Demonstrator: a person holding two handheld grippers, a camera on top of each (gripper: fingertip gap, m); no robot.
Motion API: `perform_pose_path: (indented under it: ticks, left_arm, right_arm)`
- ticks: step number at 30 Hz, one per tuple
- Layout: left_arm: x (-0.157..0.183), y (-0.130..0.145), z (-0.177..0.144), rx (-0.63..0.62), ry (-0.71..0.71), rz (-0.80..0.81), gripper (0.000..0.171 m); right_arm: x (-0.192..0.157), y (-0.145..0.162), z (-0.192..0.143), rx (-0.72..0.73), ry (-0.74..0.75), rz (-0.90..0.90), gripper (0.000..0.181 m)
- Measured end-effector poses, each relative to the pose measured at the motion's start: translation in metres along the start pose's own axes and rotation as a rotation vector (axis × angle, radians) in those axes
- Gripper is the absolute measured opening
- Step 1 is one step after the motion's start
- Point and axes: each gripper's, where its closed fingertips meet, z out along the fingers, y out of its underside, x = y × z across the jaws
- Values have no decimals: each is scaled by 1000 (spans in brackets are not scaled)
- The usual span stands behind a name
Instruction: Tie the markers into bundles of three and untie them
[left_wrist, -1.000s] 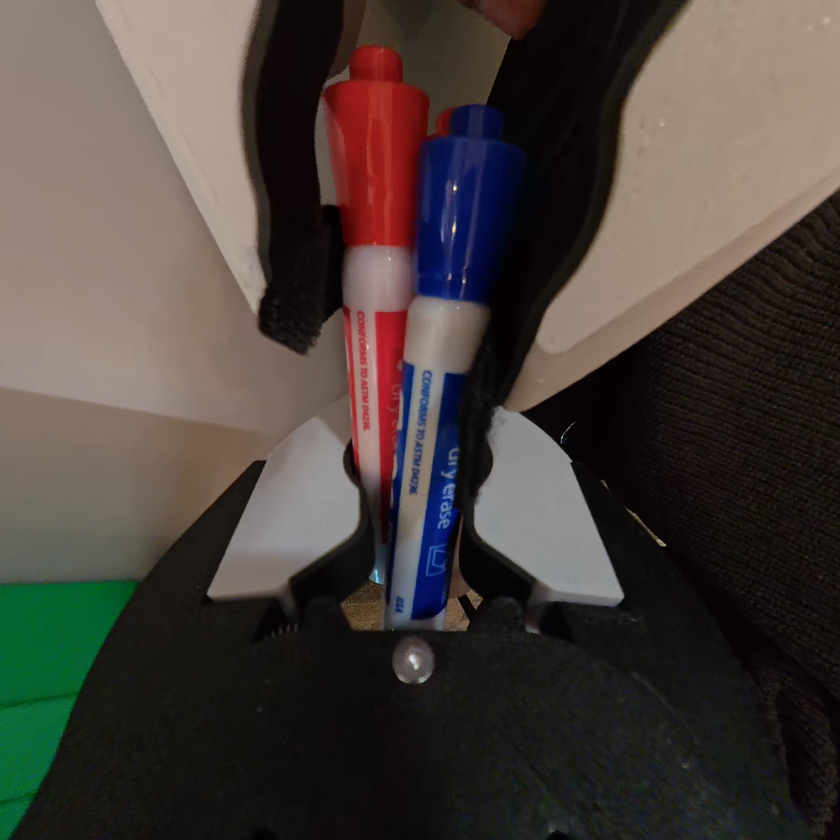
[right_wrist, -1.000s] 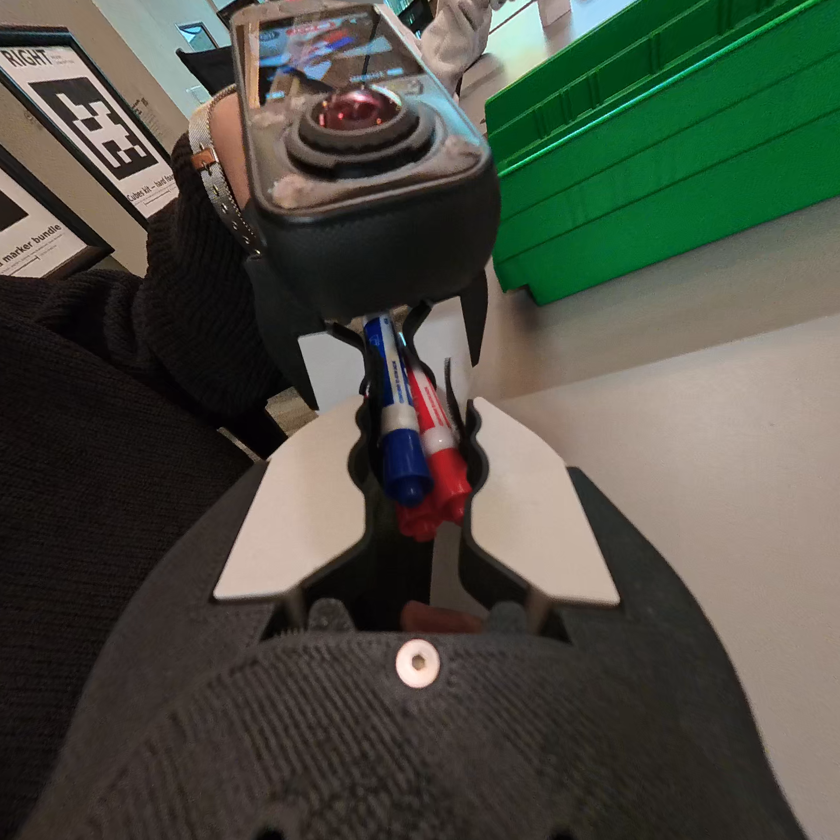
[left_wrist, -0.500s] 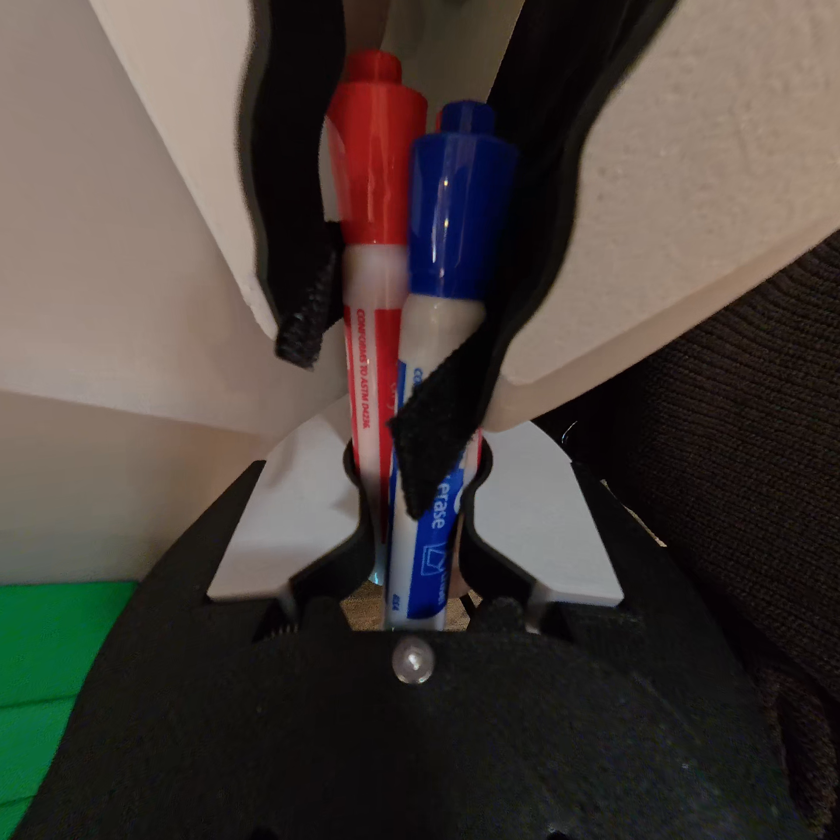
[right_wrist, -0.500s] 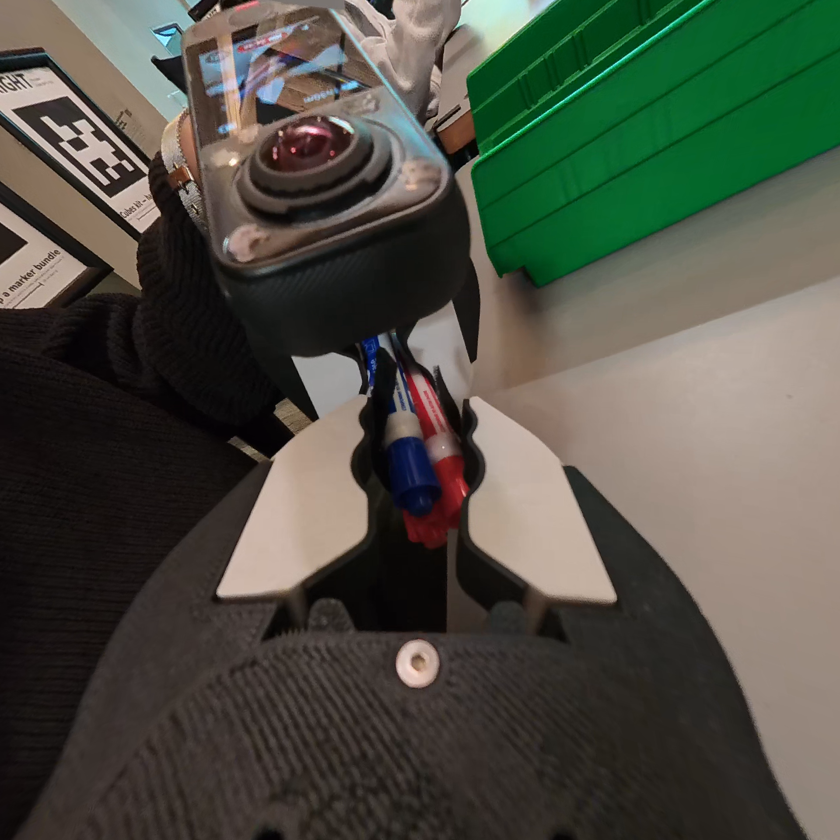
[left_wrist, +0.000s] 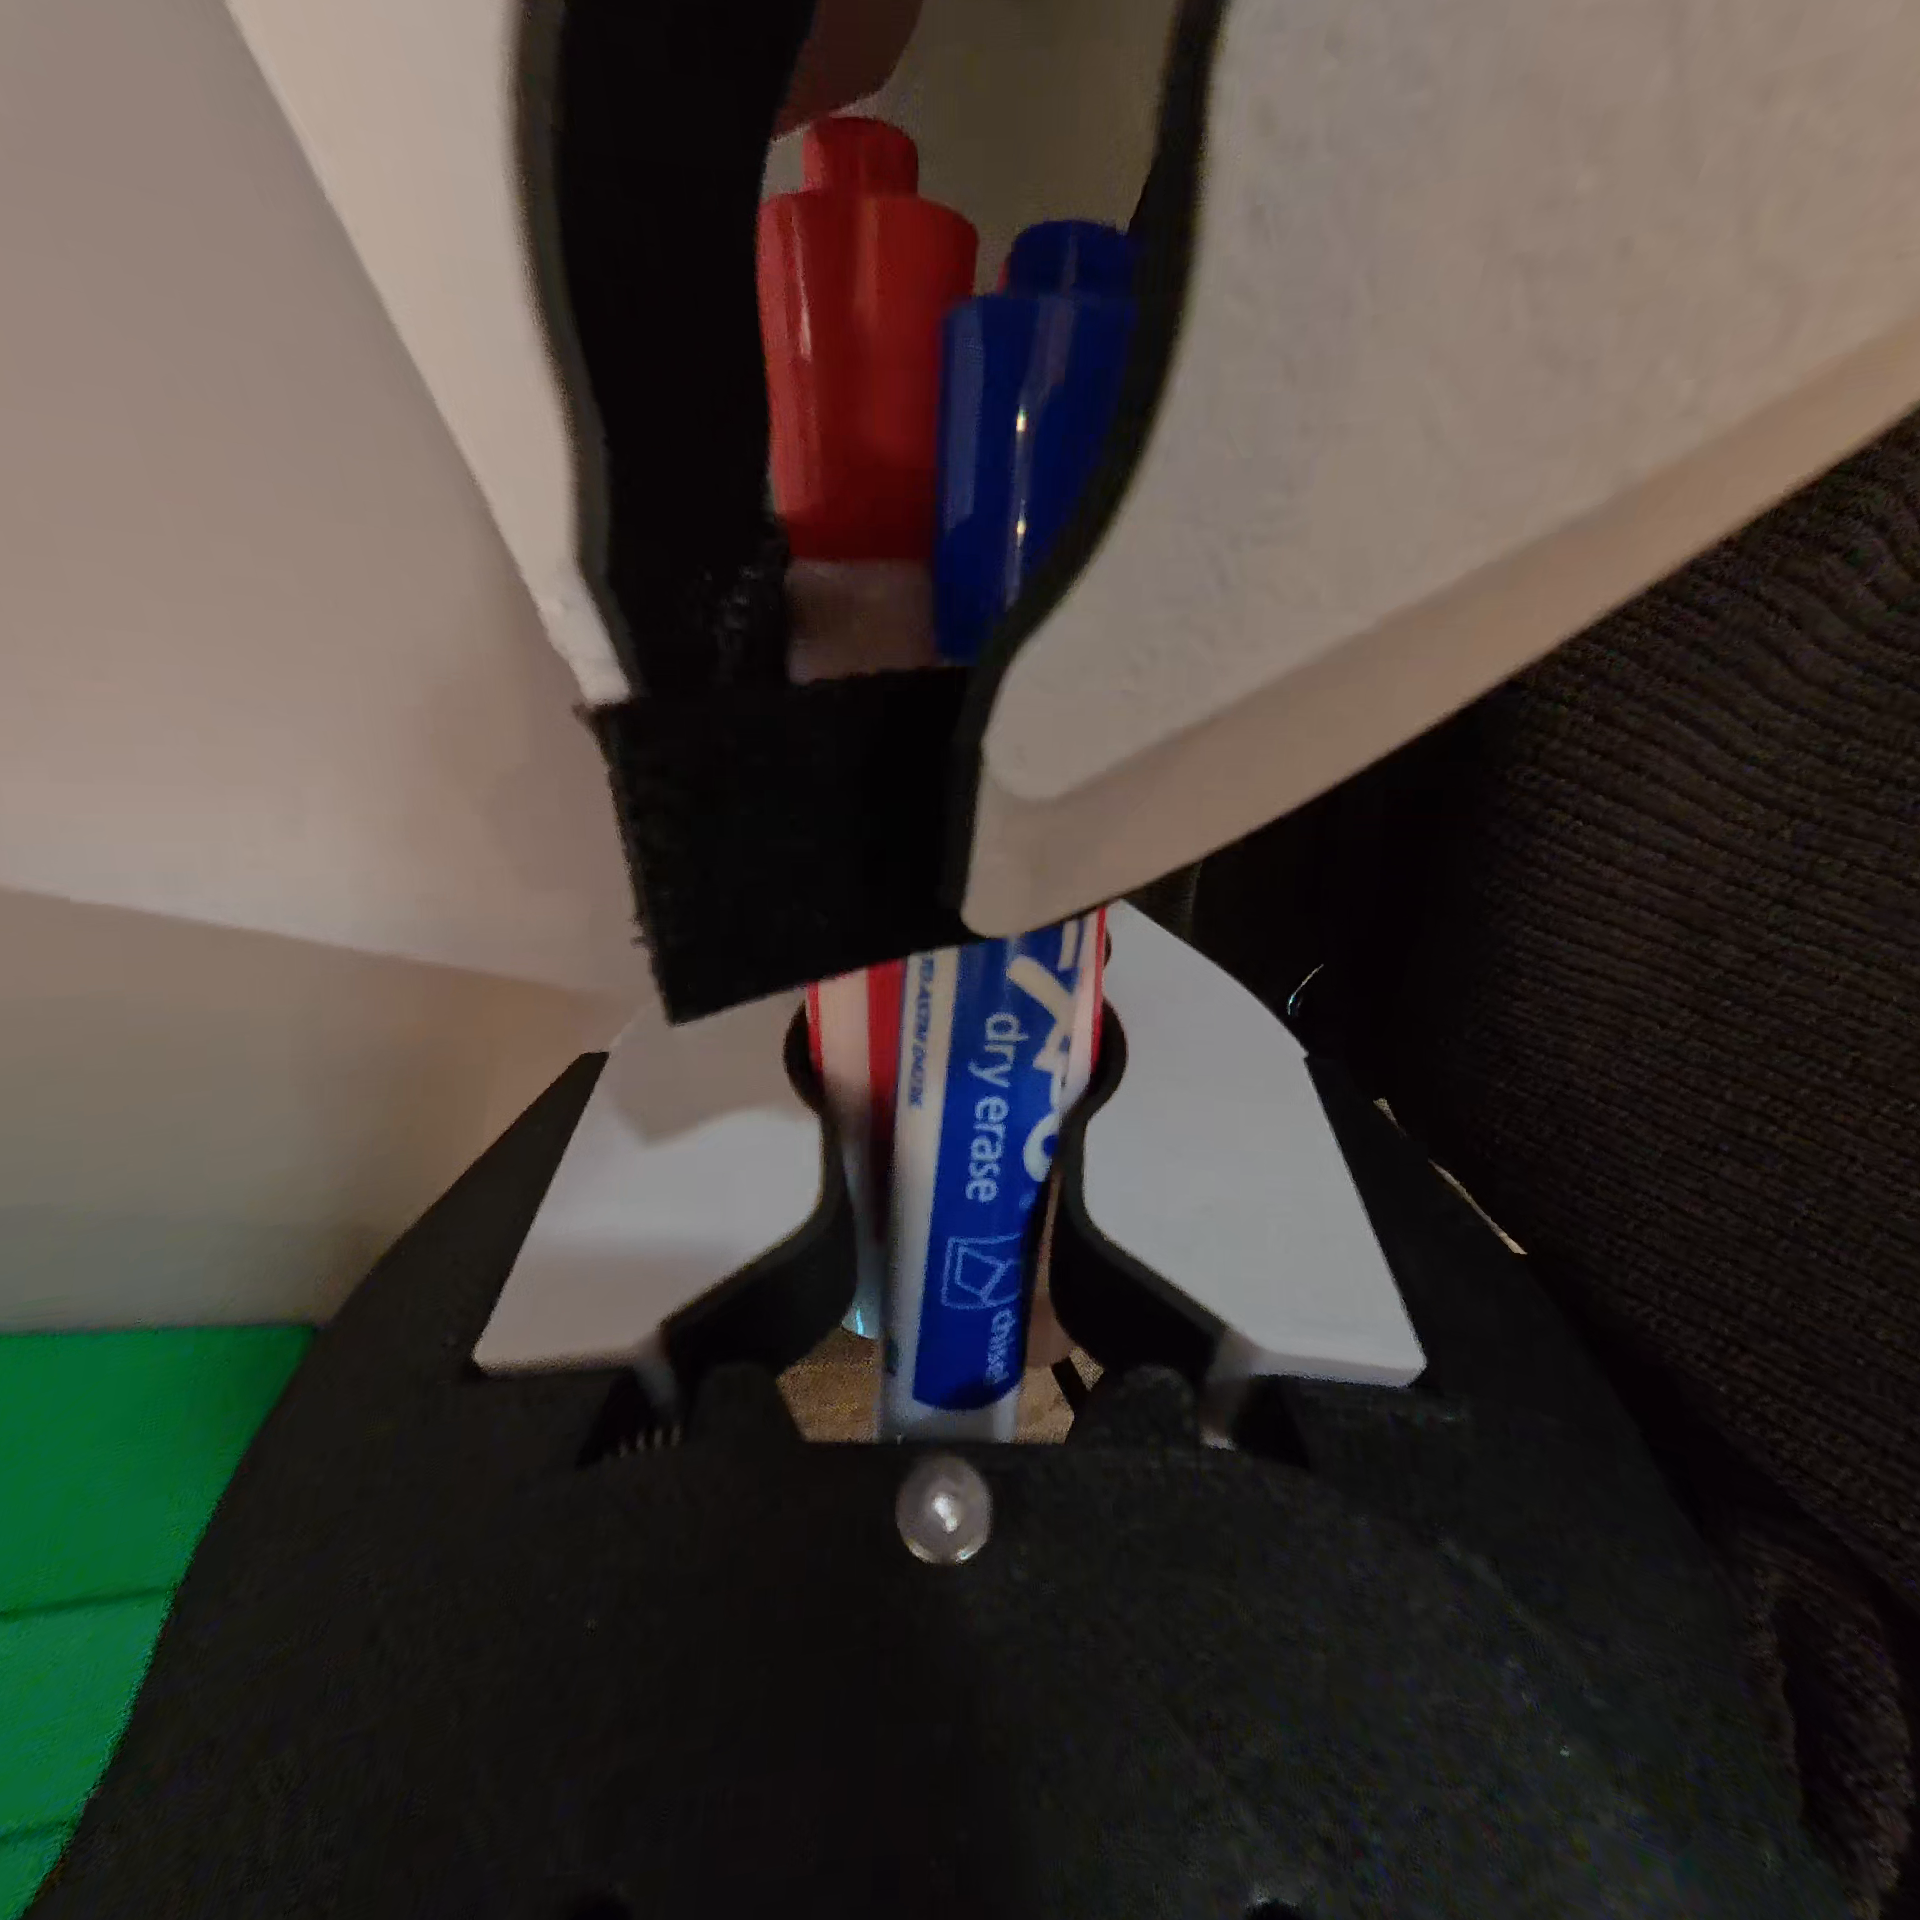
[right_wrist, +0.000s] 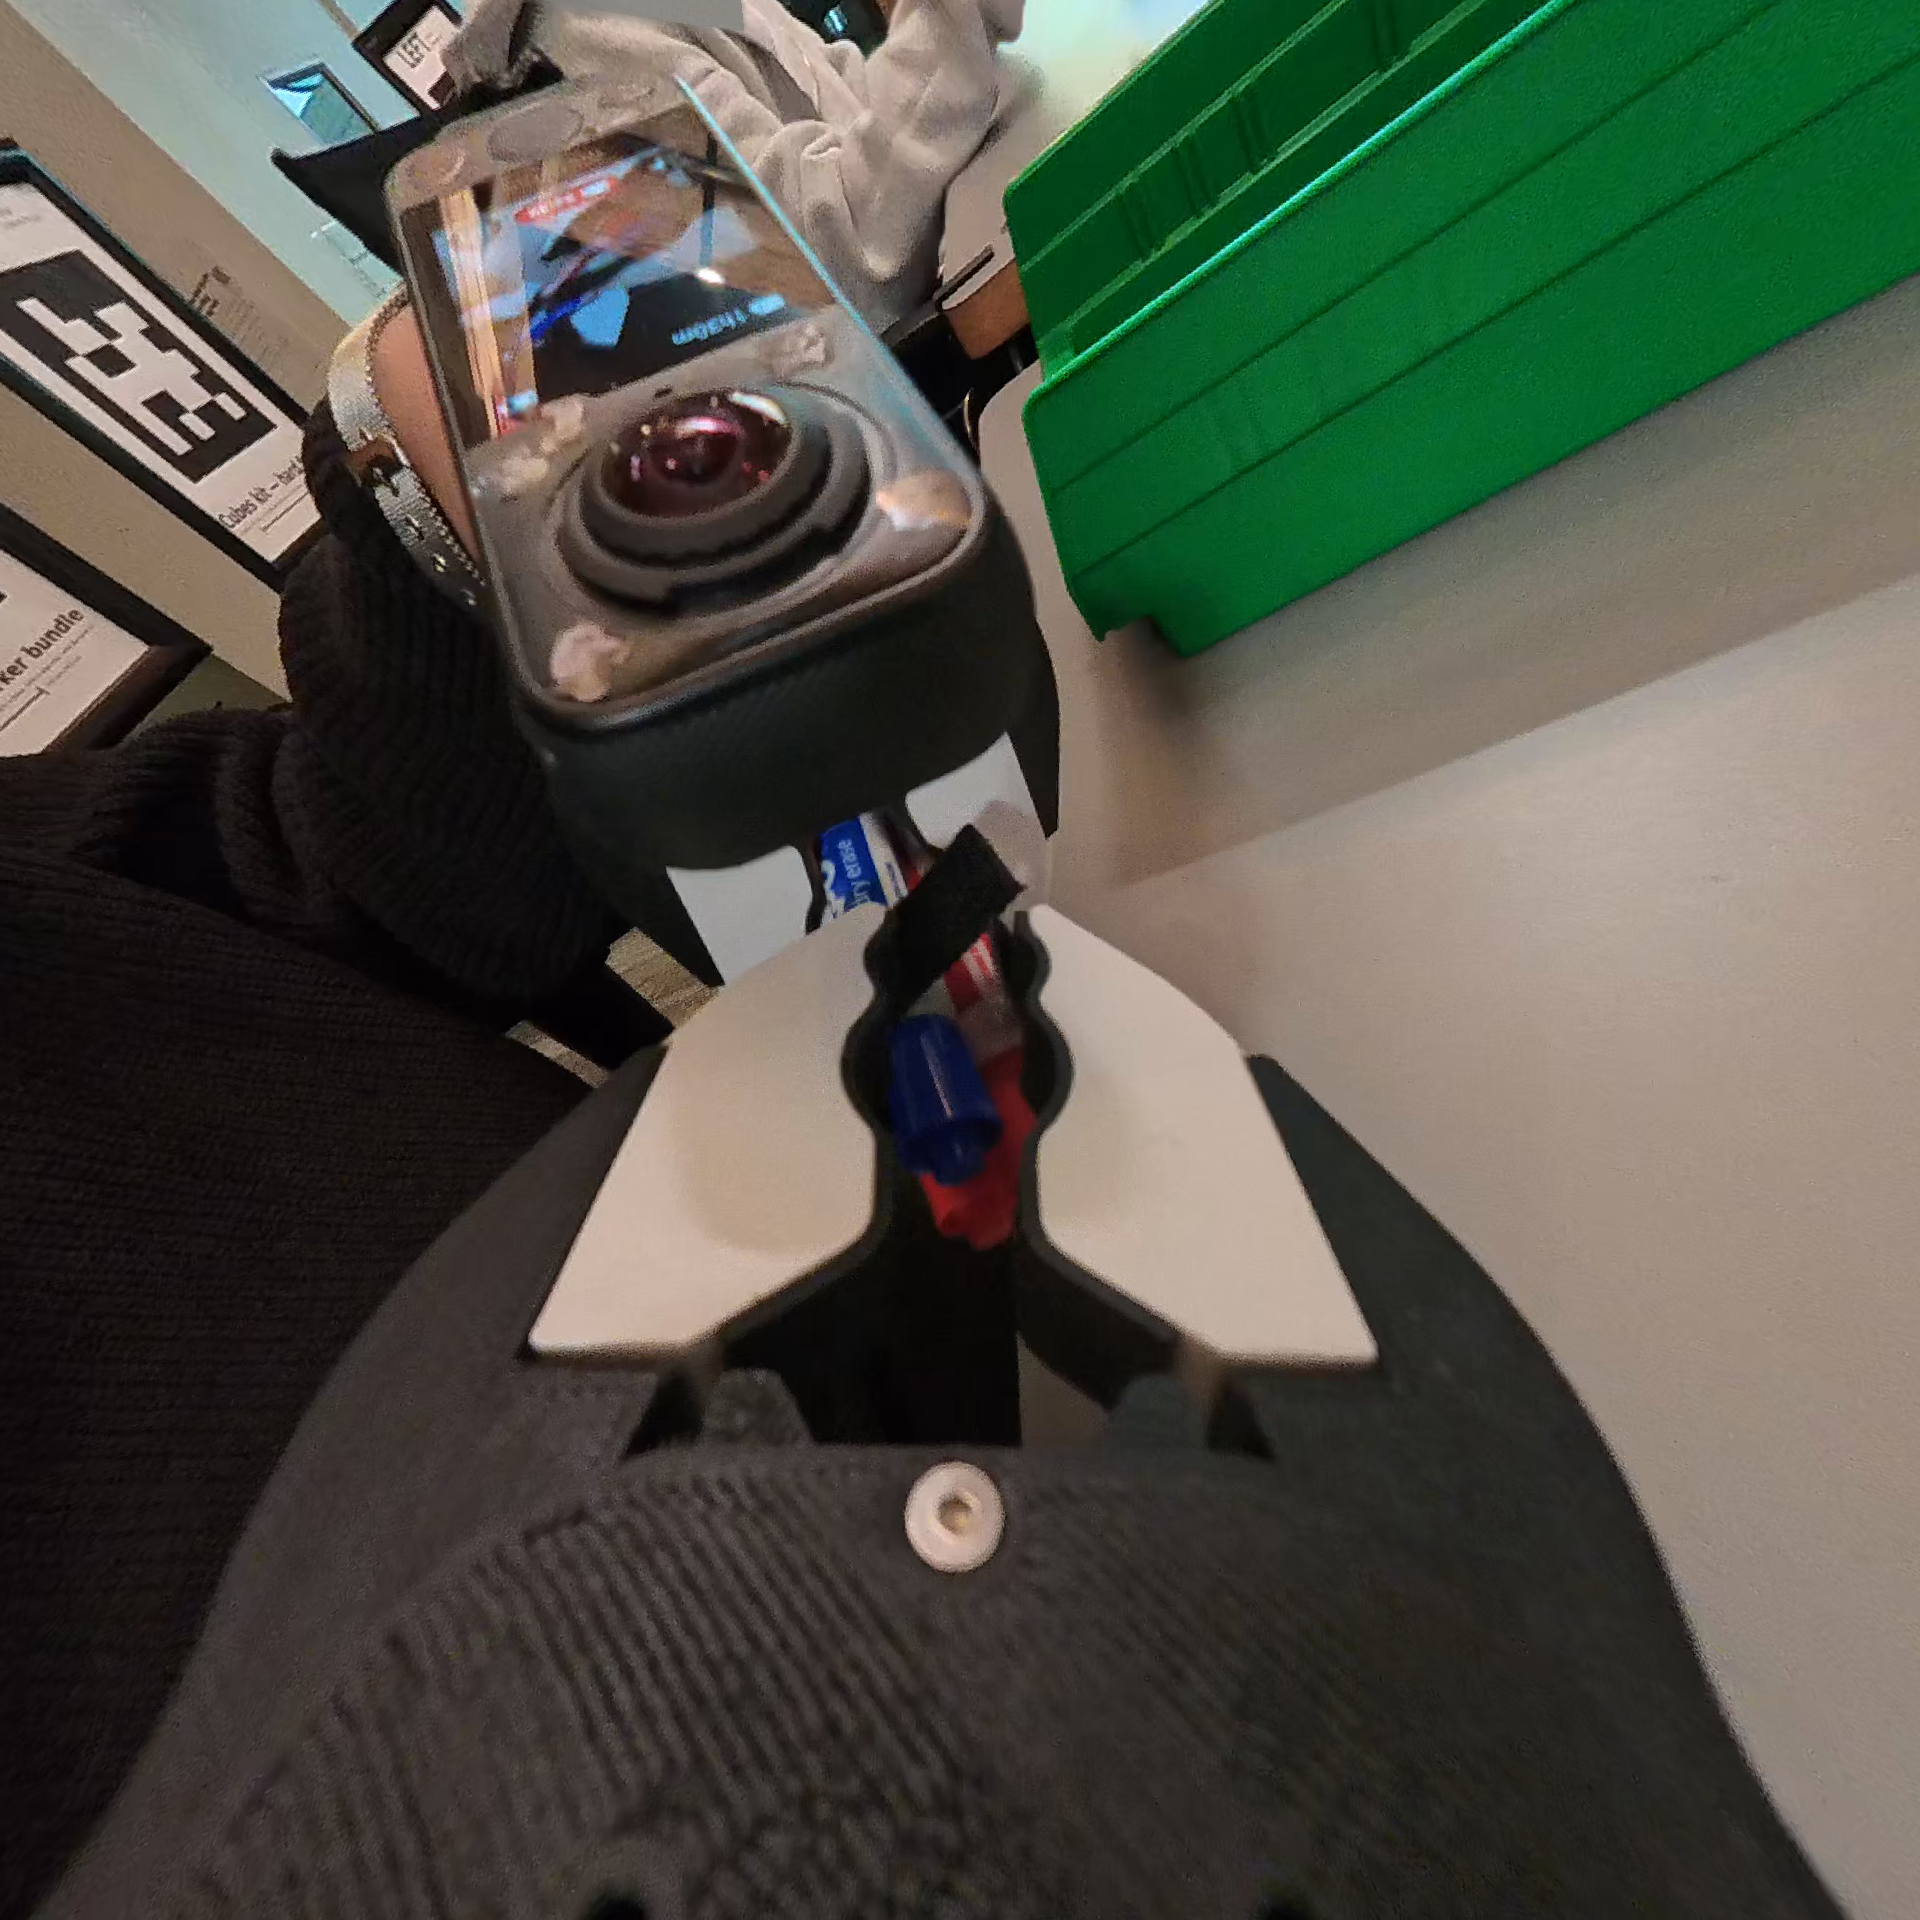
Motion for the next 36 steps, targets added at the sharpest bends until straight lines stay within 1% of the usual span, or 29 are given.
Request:
perform_pose_path:
  ticks: [2,5,6,9,11,14,18,21,29,33,35,36]
  left_arm:
    - [0,0,0,2,2,2,43]
    - [-1,1,0,-3,-1,-2,43]
    - [-1,1,0,0,0,-3,43]
    - [1,0,-1,3,1,3,43]
    - [1,0,-1,3,3,6,43]
    - [2,-1,-1,4,8,10,43]
    - [2,-1,-1,6,7,11,43]
    - [3,-1,-1,8,9,15,43]
    - [2,-3,-3,17,6,12,43]
    - [2,-4,-5,35,6,15,43]
    - [2,-4,-6,42,4,16,43]
    - [2,-4,-7,42,2,16,43]
  right_arm:
    - [-1,1,1,-10,4,-12,27]
    - [-2,2,3,-20,25,-32,30]
    - [-2,3,4,-19,31,-32,34]
    - [-3,3,6,-19,33,-23,36]
    - [-3,2,6,-17,36,-17,34]
    - [2,0,4,-6,61,-7,23]
    - [4,0,3,-6,65,10,18]
    - [6,1,2,-13,80,-13,8]
    - [4,-4,-2,-9,83,-70,4]
    - [2,-7,-4,9,71,-69,5]
    - [2,-10,-7,26,60,-57,9]
    - [2,-13,-9,39,60,-50,16]
